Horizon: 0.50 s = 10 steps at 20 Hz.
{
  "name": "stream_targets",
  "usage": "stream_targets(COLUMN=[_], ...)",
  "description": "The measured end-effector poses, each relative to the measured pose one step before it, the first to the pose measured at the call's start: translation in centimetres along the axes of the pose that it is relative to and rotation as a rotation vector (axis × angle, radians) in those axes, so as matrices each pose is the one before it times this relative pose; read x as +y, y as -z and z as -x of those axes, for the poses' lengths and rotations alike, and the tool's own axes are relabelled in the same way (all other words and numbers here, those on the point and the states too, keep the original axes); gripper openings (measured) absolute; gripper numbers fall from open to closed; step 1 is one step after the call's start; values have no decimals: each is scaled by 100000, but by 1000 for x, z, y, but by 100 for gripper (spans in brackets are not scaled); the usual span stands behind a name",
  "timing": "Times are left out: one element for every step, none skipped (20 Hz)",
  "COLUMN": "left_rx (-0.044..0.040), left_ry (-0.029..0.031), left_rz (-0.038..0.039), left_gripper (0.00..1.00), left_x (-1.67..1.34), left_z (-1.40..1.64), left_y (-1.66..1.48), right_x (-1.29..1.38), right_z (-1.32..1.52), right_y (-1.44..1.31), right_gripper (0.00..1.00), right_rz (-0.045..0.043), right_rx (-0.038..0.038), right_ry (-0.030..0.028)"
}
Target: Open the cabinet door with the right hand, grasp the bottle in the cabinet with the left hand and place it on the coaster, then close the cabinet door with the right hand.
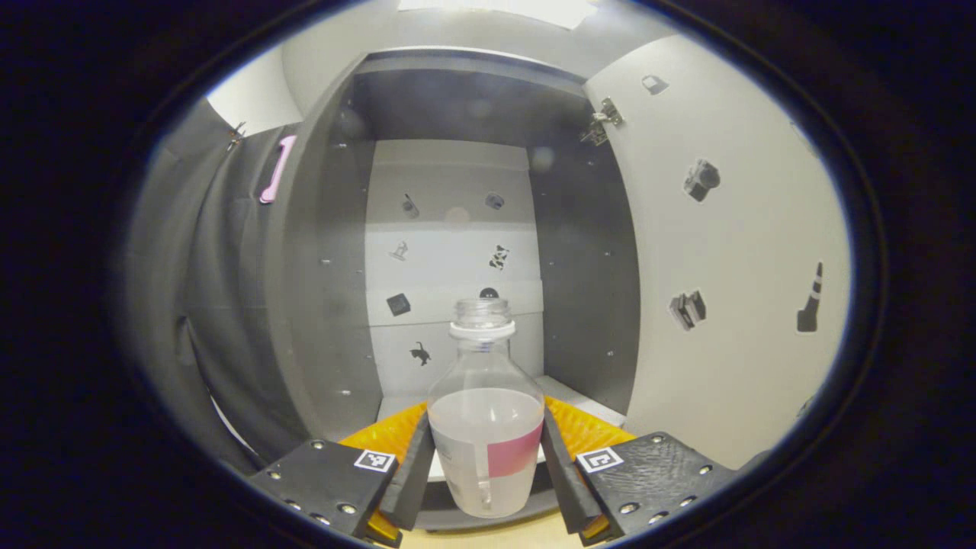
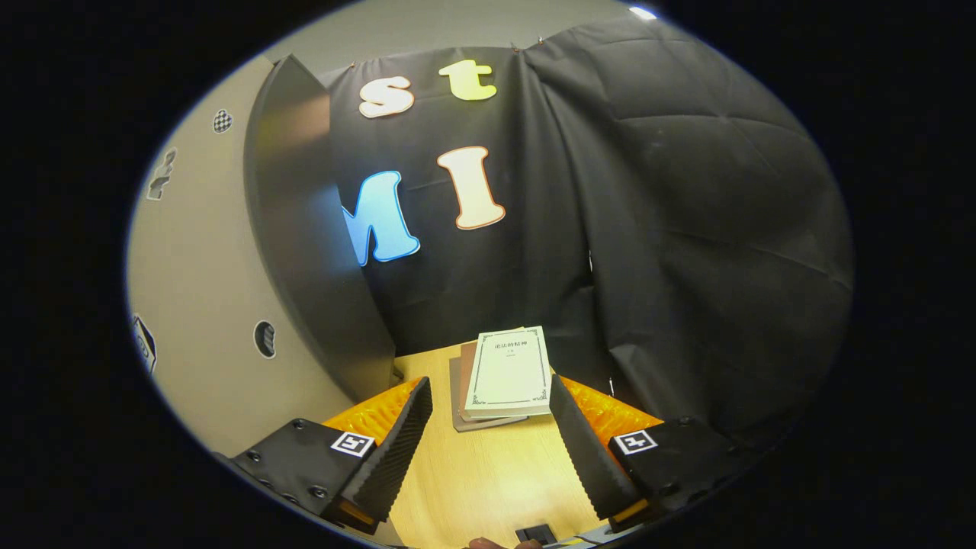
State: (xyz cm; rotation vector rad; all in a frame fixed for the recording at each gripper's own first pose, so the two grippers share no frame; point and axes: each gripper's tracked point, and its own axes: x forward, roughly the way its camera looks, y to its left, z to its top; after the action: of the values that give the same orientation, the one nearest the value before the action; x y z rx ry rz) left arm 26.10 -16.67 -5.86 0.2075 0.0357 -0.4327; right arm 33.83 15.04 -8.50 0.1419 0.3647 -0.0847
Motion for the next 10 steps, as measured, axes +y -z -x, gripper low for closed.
stream_targets(left_rx=[489, 642, 1036, 1263, 1351, 1069, 724, 399, 521, 1197], left_ry=[-938, -957, -1225, -1444, -1749, -1627, -1459, -1461, -1264, -1775], left_rz=[-1019, -1140, -957, -475, 240, 732, 877, 684, 453, 911], left_gripper=[70, 70, 70, 70, 70, 70, 70, 70, 70, 70], left_x=[605, 546, 649, 624, 640, 590, 708, 624, 708, 712], left_z=[1205, 1198, 1242, 954, 1240, 855, 910, 883, 696, 688], left_y=[495, 565, 906, 872, 1266, 1068, 1400, 1239, 1173, 1343], right_x=[-16, 33, 217, 48, 11, 5, 171, 200, 107, 65], right_z=[487, 451, 653, 577, 680, 502, 482, 609, 470, 591], right_y=[-139, -226, 14, -337, -154, -165, -36, -71, -128, -51], right_gripper=[98, 98, 98, 98, 98, 98, 98, 98, 98, 98], right_rz=[359, -119, -476, -533, -564, -480, -521, -230, 114, 173], right_rx=[-1015, -696, -781, -1021, -923, -637, -538, -552, -336, -121], right_ry=[860, 613, 201, 259, 457, 563, 370, 283, 322, 405])
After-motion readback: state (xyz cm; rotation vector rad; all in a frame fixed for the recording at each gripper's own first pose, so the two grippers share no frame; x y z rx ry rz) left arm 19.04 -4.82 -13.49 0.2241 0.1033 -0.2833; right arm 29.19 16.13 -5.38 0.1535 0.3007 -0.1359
